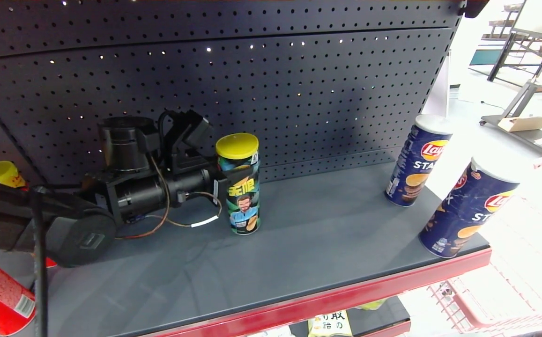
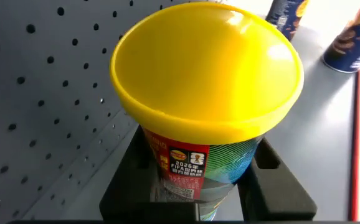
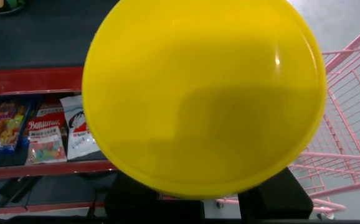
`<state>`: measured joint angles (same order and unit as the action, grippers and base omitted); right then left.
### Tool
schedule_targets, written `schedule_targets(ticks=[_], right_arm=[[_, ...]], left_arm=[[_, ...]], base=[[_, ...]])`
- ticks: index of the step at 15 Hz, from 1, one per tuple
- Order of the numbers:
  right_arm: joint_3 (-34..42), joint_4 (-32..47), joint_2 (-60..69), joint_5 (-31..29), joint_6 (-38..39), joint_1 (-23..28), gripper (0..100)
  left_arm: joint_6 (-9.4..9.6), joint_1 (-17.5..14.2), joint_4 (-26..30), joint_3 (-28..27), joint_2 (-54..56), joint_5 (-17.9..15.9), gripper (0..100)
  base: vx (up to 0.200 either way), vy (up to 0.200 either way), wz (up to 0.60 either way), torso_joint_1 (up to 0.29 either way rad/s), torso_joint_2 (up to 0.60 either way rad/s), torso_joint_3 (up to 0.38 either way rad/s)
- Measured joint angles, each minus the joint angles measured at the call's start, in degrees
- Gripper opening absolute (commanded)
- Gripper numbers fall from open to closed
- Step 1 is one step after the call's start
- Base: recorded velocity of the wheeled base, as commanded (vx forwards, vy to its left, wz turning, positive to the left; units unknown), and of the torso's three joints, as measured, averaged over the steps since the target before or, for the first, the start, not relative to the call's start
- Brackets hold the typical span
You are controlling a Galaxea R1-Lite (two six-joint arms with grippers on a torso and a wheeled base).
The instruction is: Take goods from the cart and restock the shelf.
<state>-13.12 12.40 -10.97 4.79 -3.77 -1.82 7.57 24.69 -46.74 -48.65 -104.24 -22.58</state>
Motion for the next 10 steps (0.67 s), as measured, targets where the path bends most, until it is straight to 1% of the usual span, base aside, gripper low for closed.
schedule_targets(ticks=[1,4,5,7,9,10], right_arm=[[0.0,0.0,0.0,0.0,0.0,0.0,0],[0.0,-0.1,-0.1,0.1,0.0,0.0,0],[0.0,-0.1,-0.1,0.1,0.0,0.0,0],[0.0,-0.1,-0.1,0.2,0.0,-0.1,0],[0.0,-0.1,-0.1,0.3,0.0,-0.1,0],[0.0,-0.1,-0.1,0.3,0.0,-0.1,0]], left_arm=[[-0.4,0.0,0.0,2.0,1.7,0.0,0],[-3.66,0.6,0.5,8.0,8.9,0.6,0],[-4.43,0.9,0.9,10.1,11.7,0.9,0],[-4.82,1.6,1.9,14.8,16.3,1.5,0],[-5.11,4.1,1.7,18.4,19.4,4.4,0],[-5.17,5.2,1.7,19.6,20.3,4.8,0]], base=[[0.0,0.0,0.0,0.0,0.0,0.0],[0.0,0.0,0.0,0.0,0.0,0.0],[0.0,0.0,0.0,0.0,0.0,0.0],[0.0,0.0,0.0,0.0,0.0,0.0],[0.0,0.0,0.0,0.0,0.0,0.0],[0.0,0.0,0.0,0.0,0.0,0.0]])
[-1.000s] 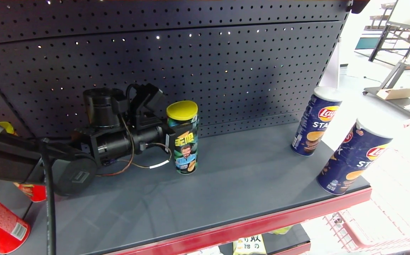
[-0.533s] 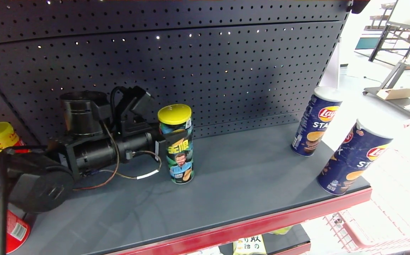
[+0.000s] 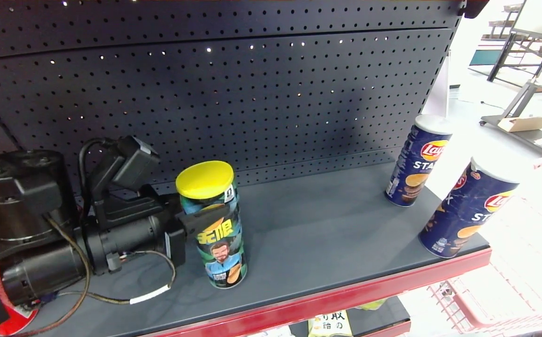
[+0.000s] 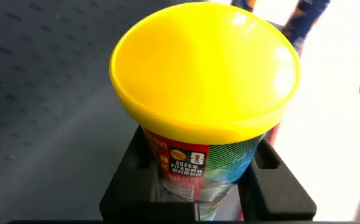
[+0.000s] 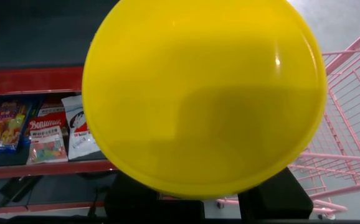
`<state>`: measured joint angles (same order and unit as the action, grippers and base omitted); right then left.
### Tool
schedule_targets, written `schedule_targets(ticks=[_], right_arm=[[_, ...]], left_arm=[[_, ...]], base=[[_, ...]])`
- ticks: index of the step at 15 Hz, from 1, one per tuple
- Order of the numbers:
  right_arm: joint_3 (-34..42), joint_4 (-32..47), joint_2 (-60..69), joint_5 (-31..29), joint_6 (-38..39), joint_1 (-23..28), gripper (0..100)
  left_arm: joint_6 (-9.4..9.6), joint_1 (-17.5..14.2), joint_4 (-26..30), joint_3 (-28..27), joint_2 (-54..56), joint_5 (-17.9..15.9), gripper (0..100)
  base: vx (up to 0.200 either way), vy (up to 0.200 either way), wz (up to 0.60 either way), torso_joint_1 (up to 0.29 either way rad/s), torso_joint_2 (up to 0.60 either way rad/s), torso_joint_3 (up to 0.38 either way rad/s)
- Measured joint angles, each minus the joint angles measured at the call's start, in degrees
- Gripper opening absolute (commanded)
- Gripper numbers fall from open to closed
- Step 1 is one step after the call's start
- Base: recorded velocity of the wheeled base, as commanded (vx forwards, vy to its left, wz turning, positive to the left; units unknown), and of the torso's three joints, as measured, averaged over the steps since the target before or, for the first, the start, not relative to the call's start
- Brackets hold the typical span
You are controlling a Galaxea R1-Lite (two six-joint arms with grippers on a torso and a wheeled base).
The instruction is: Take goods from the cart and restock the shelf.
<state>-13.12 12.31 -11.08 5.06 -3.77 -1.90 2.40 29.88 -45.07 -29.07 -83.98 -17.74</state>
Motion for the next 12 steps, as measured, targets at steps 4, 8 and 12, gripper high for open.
schedule_targets(ticks=[4,8,12], right_arm=[[0.0,0.0,0.0,0.0,0.0,0.0,0],[0.0,0.0,0.0,0.0,0.0,0.0,0],[-0.1,0.0,-0.1,0.0,0.0,0.0,0]], left_arm=[[0.38,1.4,-0.5,2.6,1.4,0.2,0],[0.38,1.6,-5.4,3.5,-0.3,1.8,0],[-0.09,3.2,-6.7,3.9,-2.2,2.0,0]], base=[[0.0,0.0,0.0,0.0,0.0,0.0],[0.0,0.0,0.0,0.0,0.0,0.0],[0.0,0.0,0.0,0.0,0.0,0.0]])
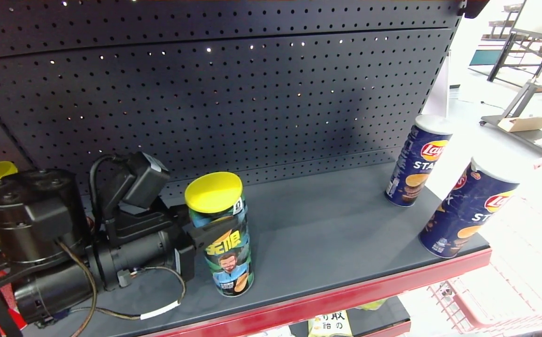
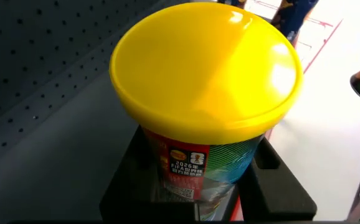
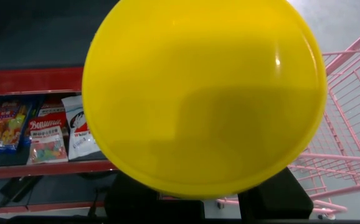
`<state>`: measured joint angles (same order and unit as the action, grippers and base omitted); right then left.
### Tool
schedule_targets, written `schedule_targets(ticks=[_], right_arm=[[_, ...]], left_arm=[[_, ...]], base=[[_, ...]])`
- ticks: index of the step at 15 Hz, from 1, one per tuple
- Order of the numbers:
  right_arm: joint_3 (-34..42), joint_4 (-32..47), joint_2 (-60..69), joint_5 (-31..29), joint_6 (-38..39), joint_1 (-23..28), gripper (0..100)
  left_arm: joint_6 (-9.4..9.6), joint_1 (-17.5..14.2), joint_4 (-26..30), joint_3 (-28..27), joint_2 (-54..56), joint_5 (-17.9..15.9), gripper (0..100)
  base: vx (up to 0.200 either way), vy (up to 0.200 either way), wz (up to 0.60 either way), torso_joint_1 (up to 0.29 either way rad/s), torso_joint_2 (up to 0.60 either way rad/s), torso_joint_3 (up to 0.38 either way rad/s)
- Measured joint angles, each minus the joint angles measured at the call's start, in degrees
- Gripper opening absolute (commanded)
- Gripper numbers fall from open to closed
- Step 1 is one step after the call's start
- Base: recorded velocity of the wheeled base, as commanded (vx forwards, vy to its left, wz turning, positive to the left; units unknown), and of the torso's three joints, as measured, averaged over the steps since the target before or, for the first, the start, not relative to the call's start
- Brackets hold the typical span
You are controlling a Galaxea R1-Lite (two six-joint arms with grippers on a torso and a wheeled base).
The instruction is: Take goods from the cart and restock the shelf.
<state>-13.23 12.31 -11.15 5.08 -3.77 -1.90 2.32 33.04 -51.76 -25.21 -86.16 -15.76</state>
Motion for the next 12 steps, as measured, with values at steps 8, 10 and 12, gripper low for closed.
schedule_targets(ticks=[8,10,12], right_arm=[[0.0,0.0,0.0,-0.1,0.0,0.0,0],[0.0,0.0,0.0,-0.1,0.0,0.0,0],[-0.1,0.0,0.0,-0.1,0.0,0.0,0]], left_arm=[[0.06,1.1,-1.3,2.1,-0.5,0.4,0],[0.11,1.7,-1.3,2.4,-0.1,1.3,0],[0.0,2.5,-1.2,2.8,0.3,2.4,0]], base=[[0.0,0.0,0.0,0.0,0.0,0.0],[0.0,0.0,0.0,0.0,0.0,0.0],[0.0,0.0,0.0,0.0,0.0,0.0]])
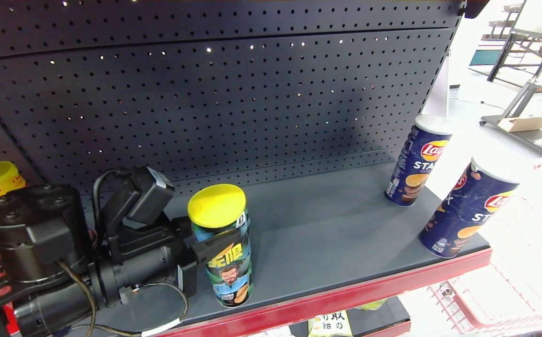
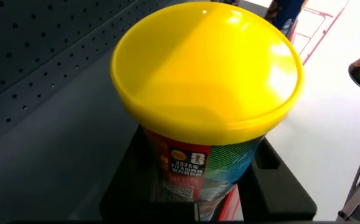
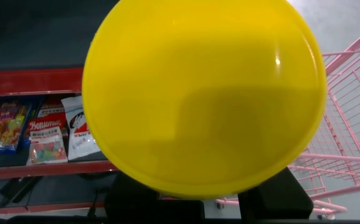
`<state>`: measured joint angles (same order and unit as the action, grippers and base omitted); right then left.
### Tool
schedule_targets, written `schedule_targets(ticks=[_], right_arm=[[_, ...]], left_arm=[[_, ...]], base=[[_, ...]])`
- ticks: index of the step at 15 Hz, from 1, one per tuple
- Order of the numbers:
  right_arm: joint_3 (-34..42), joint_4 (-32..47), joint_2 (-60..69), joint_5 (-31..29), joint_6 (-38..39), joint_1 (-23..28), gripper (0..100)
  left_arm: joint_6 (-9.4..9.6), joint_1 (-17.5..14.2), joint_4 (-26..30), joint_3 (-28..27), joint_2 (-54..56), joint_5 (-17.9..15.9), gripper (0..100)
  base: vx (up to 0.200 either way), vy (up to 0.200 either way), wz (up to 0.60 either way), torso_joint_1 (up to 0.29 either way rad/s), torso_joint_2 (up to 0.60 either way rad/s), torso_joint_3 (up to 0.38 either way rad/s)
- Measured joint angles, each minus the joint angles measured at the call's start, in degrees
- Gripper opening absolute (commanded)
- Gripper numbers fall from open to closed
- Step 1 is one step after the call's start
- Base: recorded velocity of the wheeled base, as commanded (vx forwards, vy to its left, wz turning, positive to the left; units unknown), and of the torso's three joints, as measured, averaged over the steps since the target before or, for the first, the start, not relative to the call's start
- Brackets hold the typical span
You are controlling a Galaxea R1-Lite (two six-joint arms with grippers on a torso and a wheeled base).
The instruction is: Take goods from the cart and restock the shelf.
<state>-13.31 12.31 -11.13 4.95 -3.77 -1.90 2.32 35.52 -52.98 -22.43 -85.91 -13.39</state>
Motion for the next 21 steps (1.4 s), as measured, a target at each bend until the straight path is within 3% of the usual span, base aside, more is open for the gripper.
schedule_targets(ticks=[13,14,21], right_arm=[[0.0,0.0,0.2,0.0,0.0,0.0,0],[0.0,0.0,0.2,-0.1,0.0,0.0,0],[0.0,0.1,0.2,-0.1,0.0,0.0,0]], left_arm=[[-0.21,1.5,-0.3,3.8,3.1,0.8,0],[-0.21,1.6,-0.3,3.9,3.2,0.8,100],[-0.21,1.6,0.0,4.8,3.4,0.7,100]], base=[[0.0,0.0,0.0,0.0,0.0,0.0],[0.0,0.0,0.0,0.0,0.0,0.0],[0.0,0.0,0.0,0.0,0.0,0.0]])
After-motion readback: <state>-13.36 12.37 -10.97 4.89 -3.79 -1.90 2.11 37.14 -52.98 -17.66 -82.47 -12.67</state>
